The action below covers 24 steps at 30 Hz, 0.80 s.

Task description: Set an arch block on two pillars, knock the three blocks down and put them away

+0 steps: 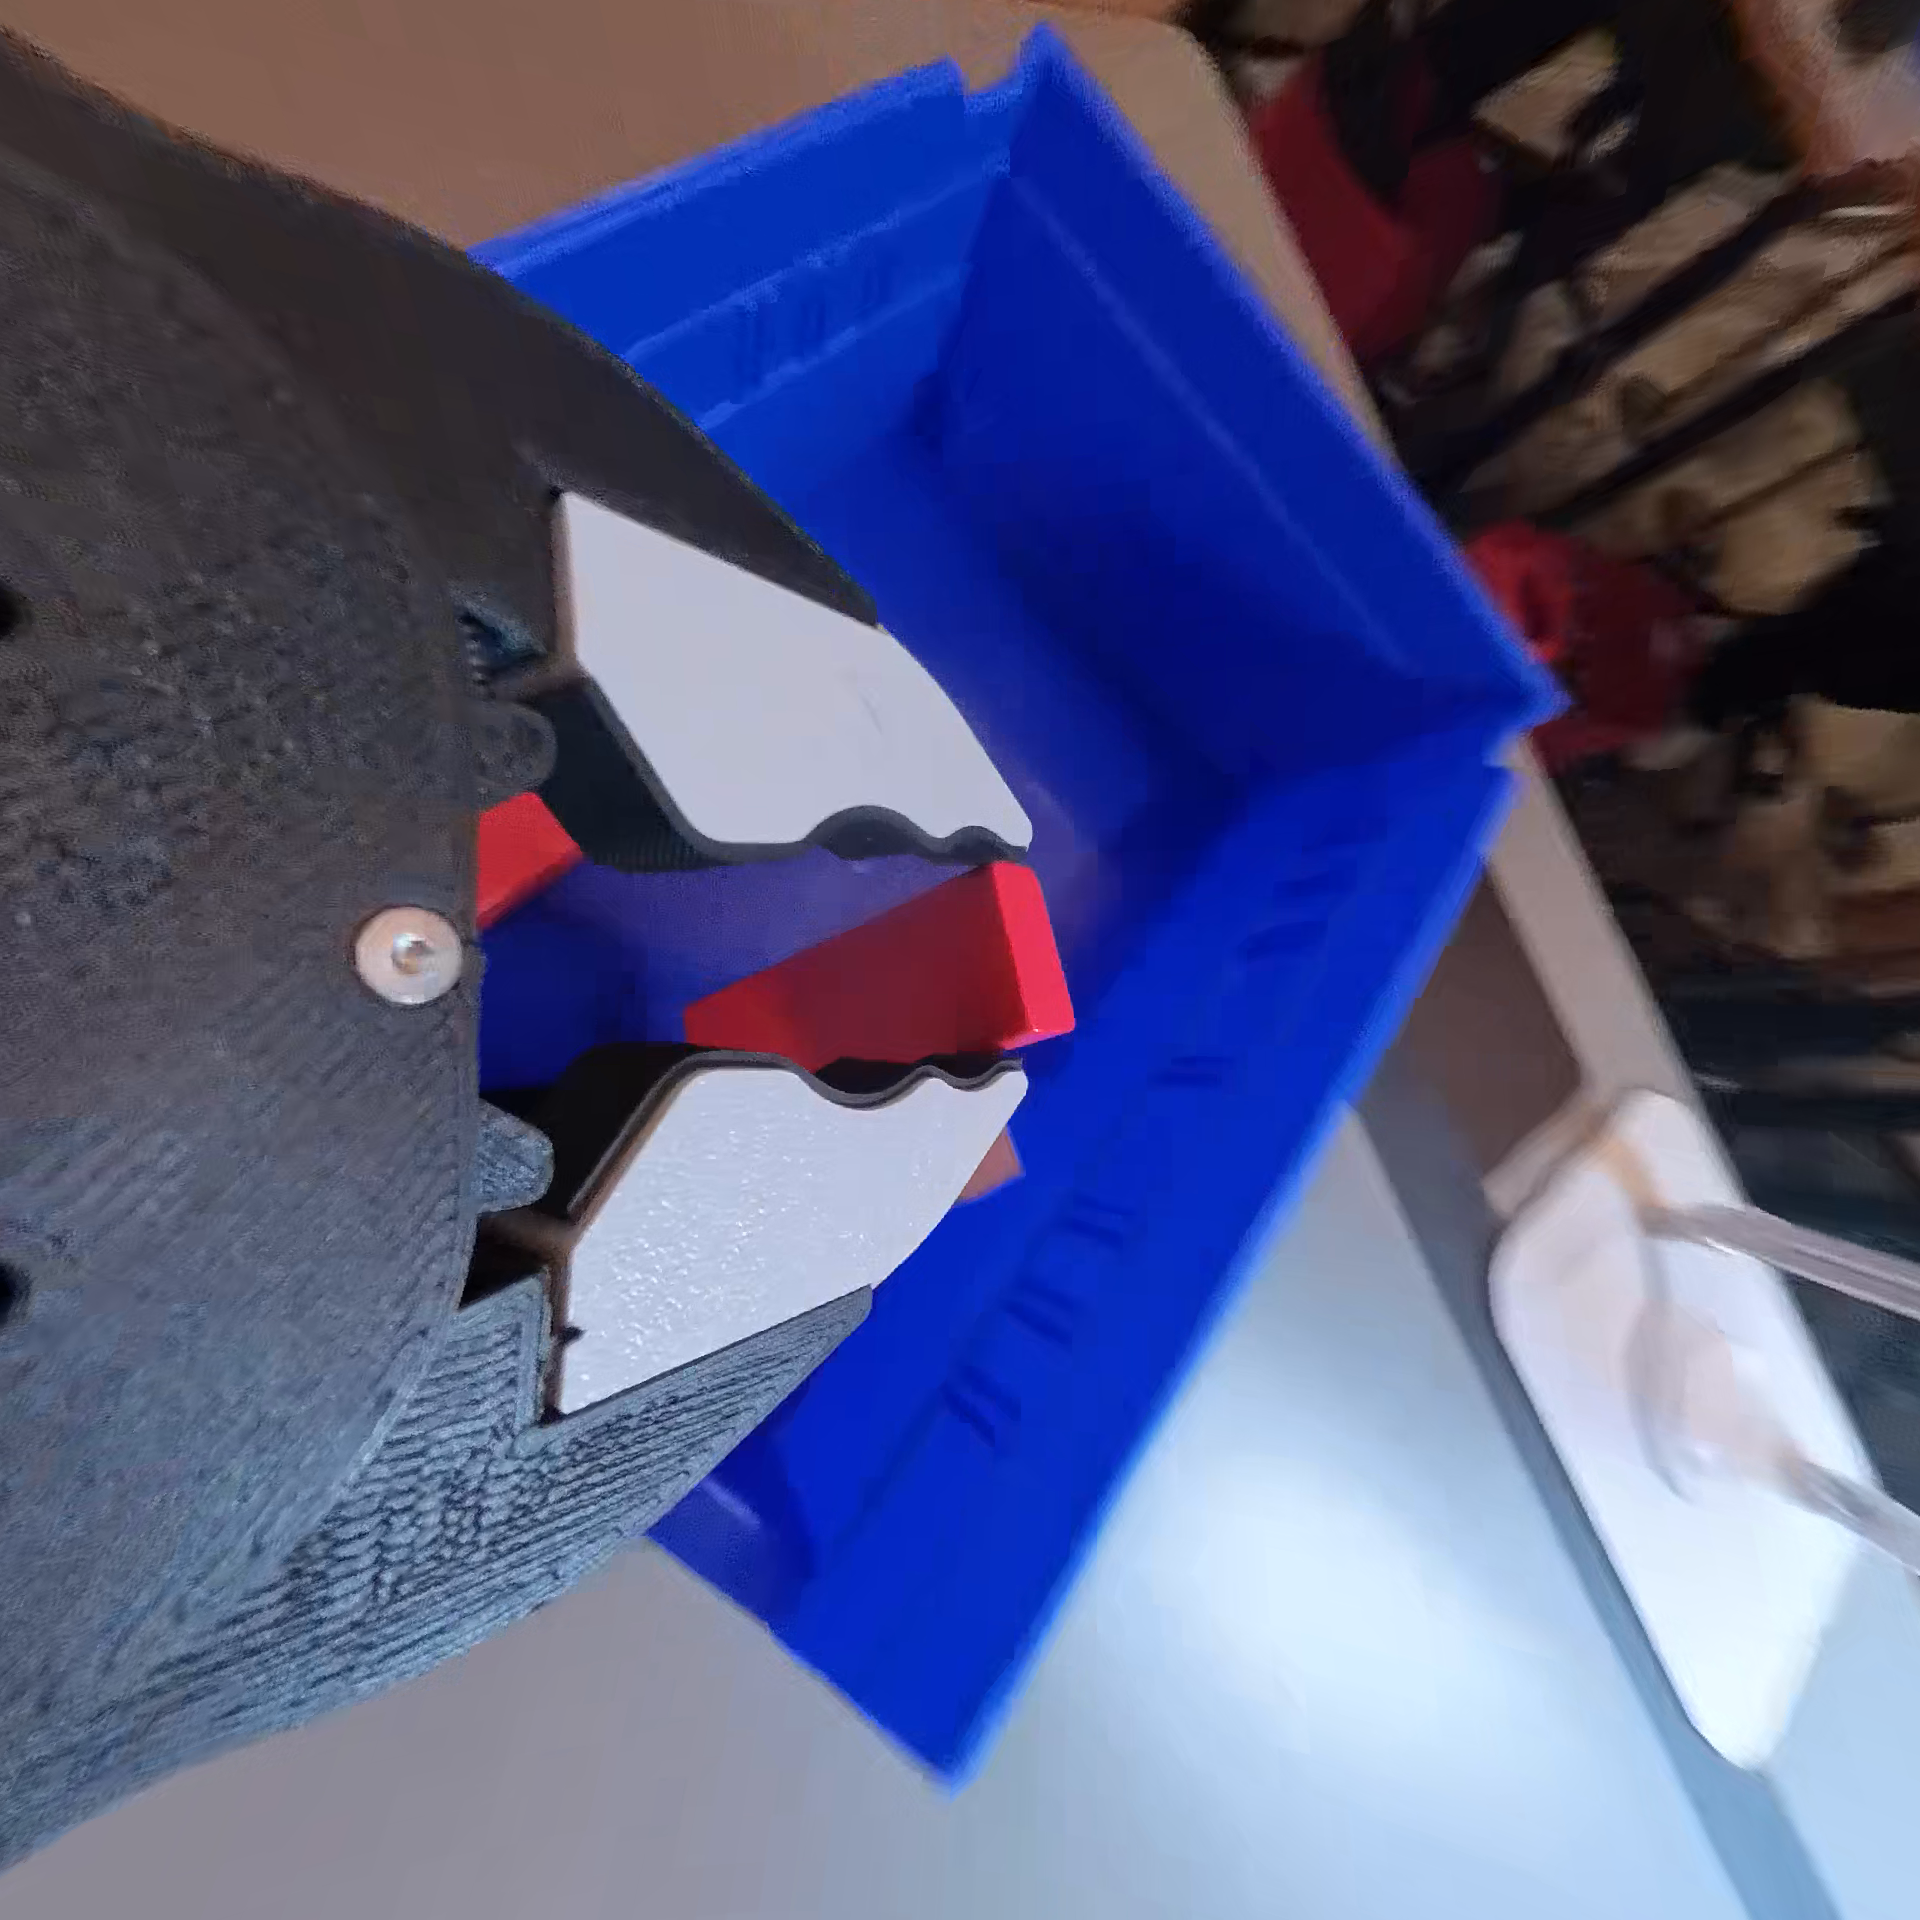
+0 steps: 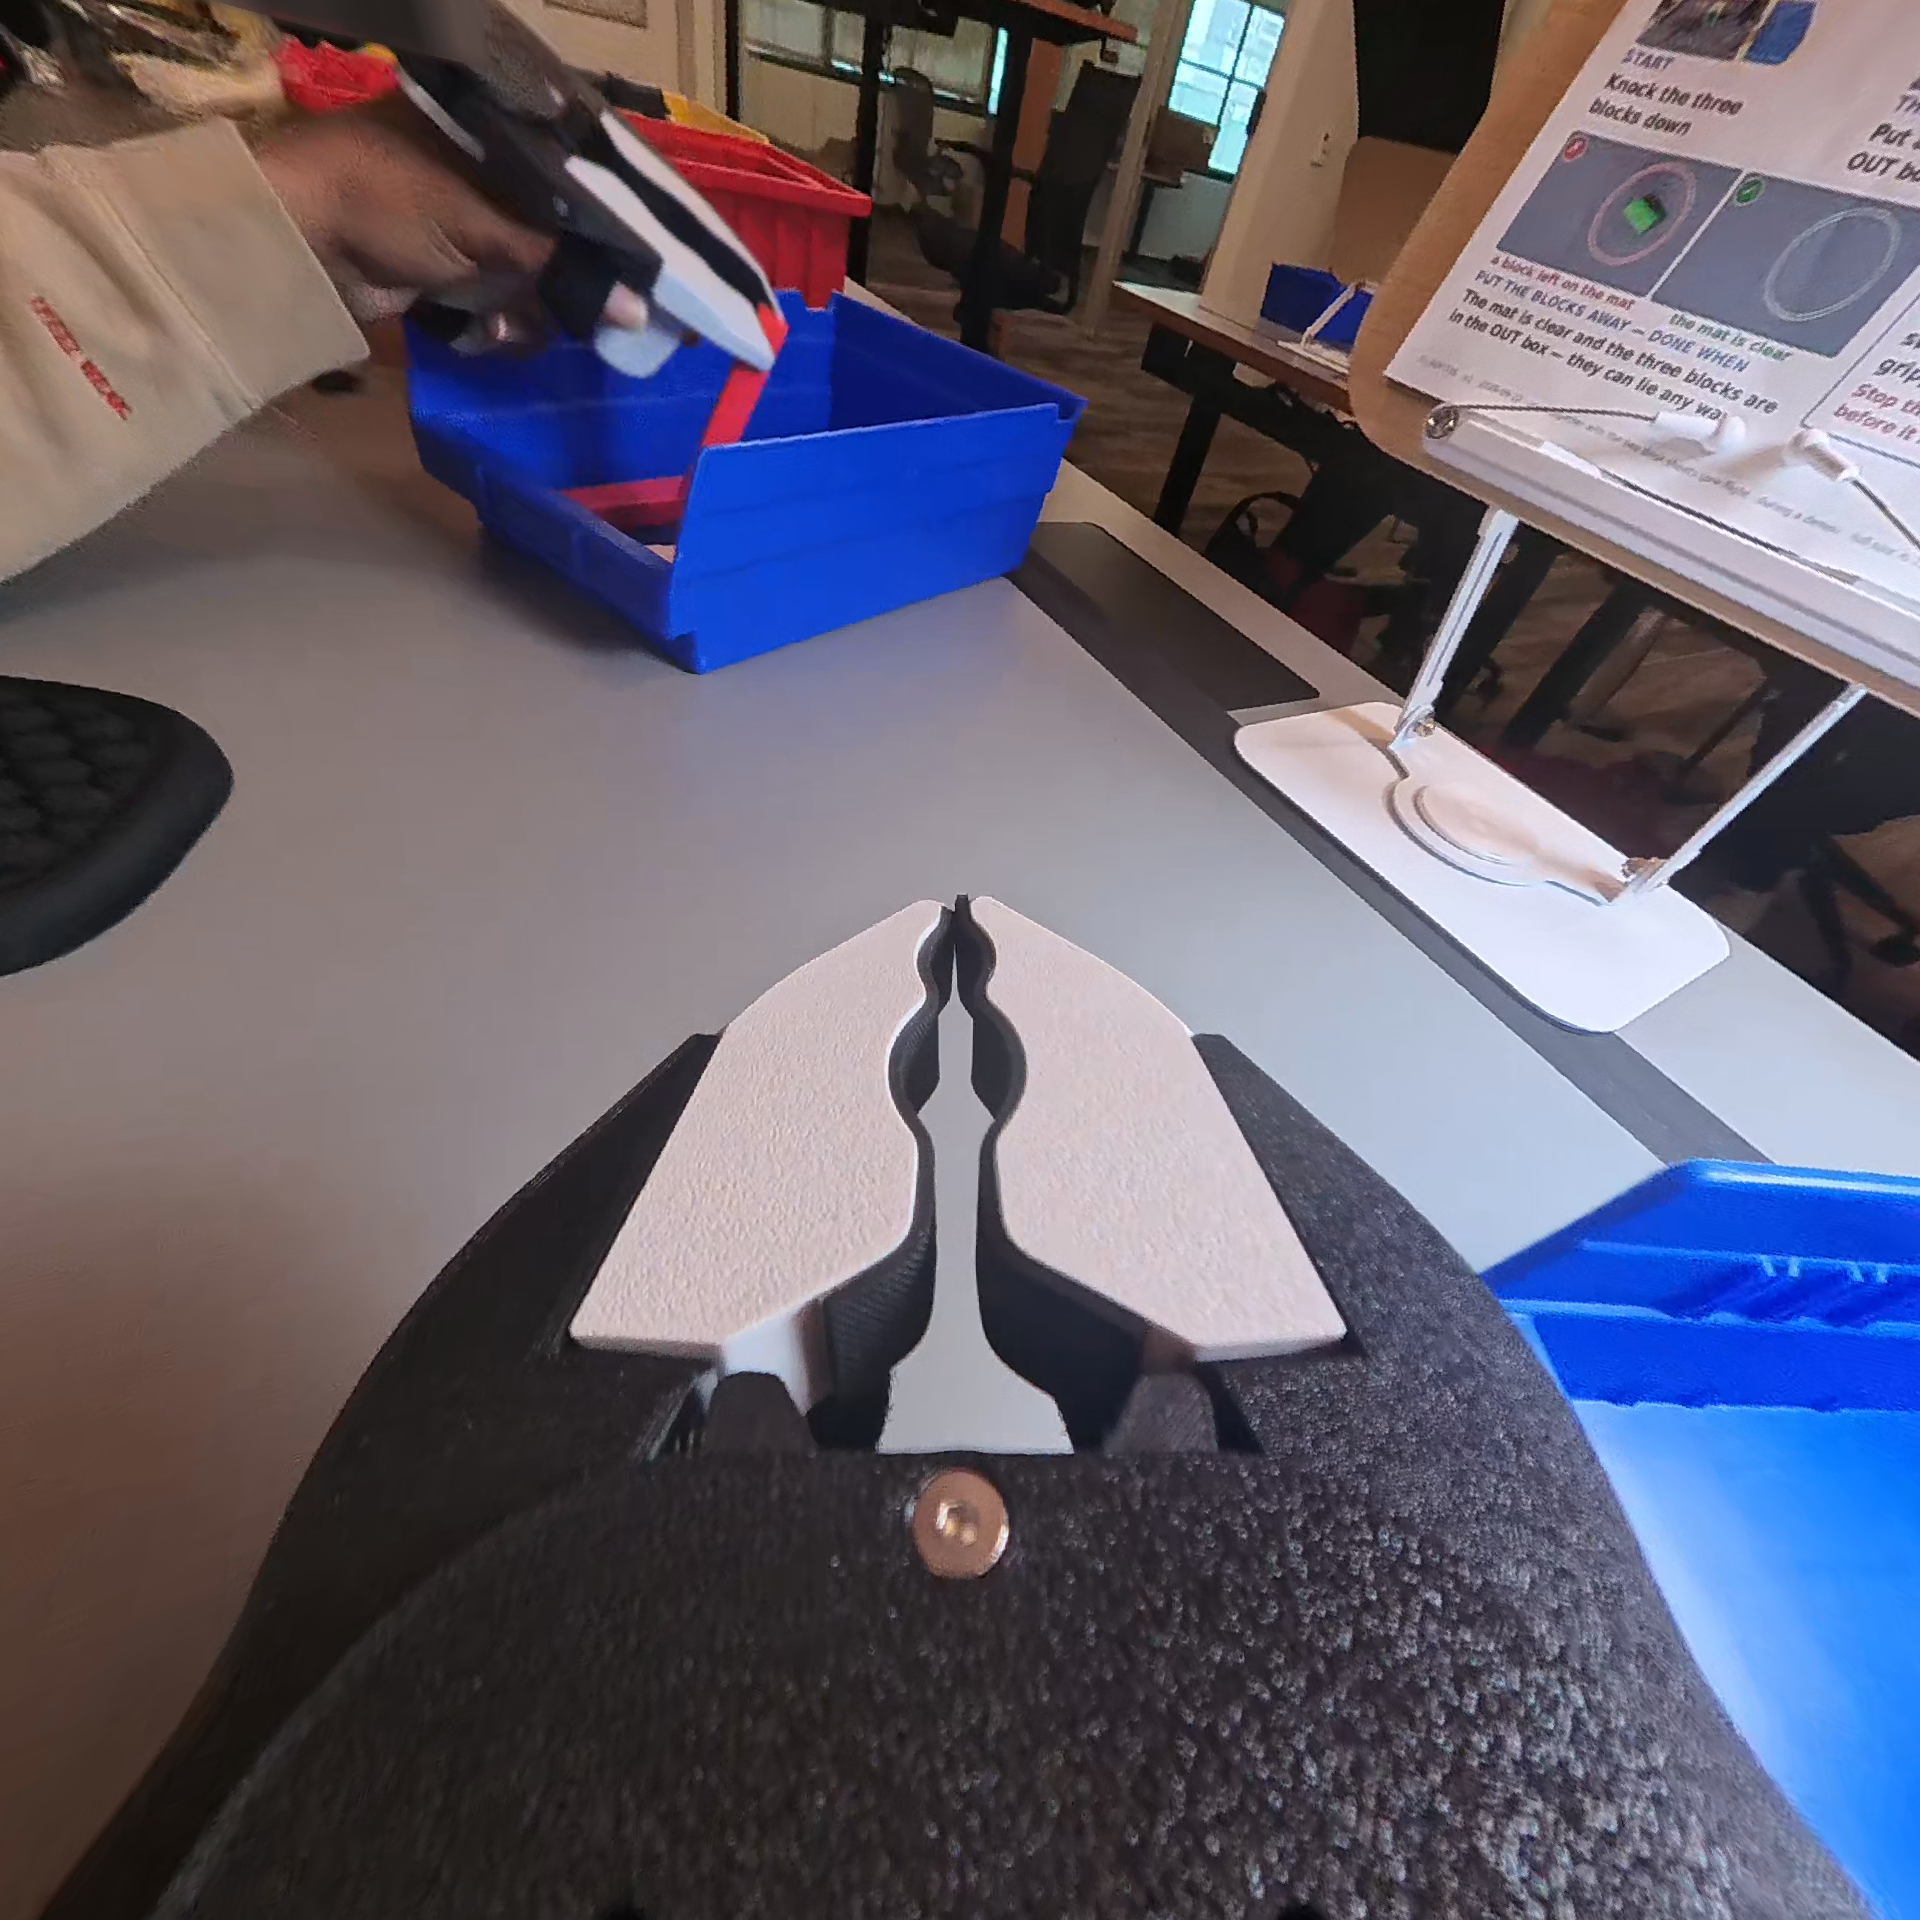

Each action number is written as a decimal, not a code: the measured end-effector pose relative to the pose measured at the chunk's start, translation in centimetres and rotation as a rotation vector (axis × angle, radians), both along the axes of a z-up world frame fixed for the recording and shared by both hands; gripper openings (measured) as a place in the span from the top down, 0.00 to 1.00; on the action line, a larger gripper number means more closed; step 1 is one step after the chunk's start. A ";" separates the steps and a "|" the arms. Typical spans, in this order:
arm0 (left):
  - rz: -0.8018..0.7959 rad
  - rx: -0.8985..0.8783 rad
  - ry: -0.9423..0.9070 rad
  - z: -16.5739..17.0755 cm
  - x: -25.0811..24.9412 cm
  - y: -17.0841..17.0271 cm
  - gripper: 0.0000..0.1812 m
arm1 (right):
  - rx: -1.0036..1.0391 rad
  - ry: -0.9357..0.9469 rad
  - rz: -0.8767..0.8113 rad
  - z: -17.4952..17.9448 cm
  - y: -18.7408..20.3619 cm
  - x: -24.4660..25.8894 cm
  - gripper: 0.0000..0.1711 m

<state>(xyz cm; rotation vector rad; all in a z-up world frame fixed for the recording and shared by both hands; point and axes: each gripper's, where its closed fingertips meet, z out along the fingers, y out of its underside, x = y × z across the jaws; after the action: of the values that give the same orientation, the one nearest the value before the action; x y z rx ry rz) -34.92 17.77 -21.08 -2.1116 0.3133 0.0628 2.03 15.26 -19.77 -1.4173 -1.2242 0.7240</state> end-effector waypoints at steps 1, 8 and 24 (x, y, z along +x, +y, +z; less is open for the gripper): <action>-0.049 0.073 -0.031 1.7 1.1 -0.1 0.80 | -0.007 0.003 0.010 0.0 -0.2 -0.1 1.00; -0.523 0.365 -0.373 11.3 14.3 -4.4 0.81 | -0.093 0.057 0.165 0.6 -3.9 -1.9 0.96; -1.122 0.404 -0.439 4.5 34.7 -13.5 0.81 | -0.223 0.027 0.499 0.3 -11.7 -4.2 0.78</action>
<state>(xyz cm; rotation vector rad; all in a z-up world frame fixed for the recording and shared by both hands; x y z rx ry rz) -0.19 4.25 -16.54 -1.2663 1.0561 -0.8961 -2.13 3.54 -19.44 -1.2793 -1.5330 1.2481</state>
